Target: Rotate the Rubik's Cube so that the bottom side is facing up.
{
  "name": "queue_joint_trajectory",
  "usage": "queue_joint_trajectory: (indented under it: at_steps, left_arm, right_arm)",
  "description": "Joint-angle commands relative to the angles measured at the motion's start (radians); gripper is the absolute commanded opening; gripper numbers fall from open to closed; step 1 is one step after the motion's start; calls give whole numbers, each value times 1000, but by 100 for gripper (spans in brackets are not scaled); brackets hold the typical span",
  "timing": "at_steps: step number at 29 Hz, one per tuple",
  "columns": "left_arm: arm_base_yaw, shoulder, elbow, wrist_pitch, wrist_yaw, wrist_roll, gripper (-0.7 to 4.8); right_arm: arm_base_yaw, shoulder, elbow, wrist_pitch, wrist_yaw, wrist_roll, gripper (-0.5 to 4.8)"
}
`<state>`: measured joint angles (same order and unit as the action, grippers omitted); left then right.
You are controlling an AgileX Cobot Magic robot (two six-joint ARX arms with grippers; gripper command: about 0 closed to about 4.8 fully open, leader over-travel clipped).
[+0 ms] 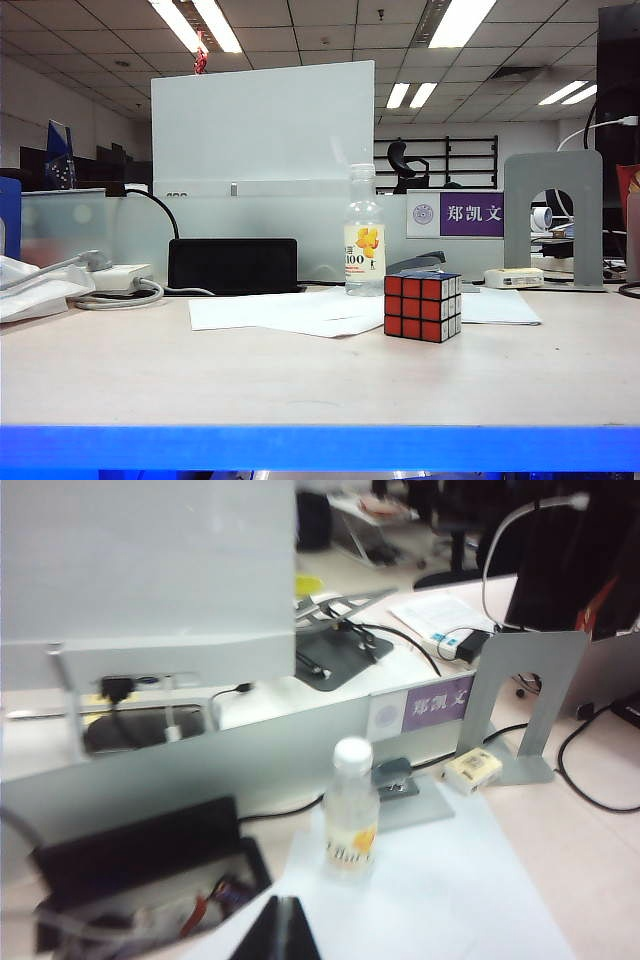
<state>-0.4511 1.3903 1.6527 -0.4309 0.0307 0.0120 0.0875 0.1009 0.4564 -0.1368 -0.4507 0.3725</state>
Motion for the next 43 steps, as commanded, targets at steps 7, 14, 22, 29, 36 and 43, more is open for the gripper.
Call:
queue_joint_trajectory:
  at_steps: [7, 14, 22, 29, 36, 43]
  left_arm:
    - [2, -684, -645, 62, -174, 14, -6]
    - [2, -1264, -1015, 153, -245, 79, -6]
    - [13, -1341, -1252, 198, -340, 64, -6]
    - [15, -1334, -1587, 662, -375, 119, -6]
    - [111, -1328, -1645, 603, -482, 102, -6]
    - [147, -1328, -1645, 576, -480, 78, 57]
  right_arm:
    - [-1, -16, 32, -112, 305, -144, -6]
    - [1, -48, -162, 64, 335, -194, -6]
    - [2, -50, -427, 477, 387, -214, -6]
    - [0, -47, -451, 408, 444, -327, -6]
    - [-2, -39, -451, 356, 610, -351, -6]
    - [0, -39, -451, 192, 602, -347, -6]
